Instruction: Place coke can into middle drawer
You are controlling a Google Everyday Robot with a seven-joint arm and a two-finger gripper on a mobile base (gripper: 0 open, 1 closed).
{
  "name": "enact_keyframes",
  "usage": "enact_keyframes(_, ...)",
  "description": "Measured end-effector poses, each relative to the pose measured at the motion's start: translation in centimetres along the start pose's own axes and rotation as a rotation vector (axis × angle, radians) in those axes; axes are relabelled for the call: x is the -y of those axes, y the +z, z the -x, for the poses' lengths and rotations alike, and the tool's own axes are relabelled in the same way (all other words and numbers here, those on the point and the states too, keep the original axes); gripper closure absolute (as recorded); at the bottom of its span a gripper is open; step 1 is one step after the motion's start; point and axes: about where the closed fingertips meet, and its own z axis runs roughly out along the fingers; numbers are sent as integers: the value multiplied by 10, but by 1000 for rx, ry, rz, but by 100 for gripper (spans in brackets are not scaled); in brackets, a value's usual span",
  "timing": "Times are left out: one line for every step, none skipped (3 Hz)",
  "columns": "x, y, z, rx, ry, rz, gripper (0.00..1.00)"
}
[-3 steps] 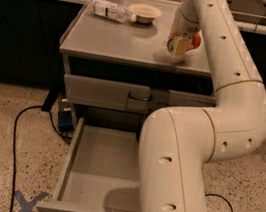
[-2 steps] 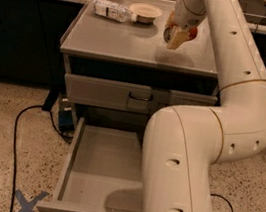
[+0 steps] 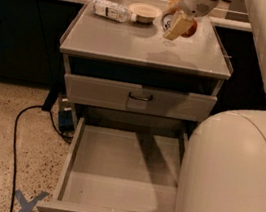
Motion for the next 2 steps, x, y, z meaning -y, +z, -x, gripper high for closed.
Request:
enact_keyframes(0, 1, 0, 0, 0, 1, 100)
enact_keyframes(-5, -4, 10, 5, -14, 0, 100)
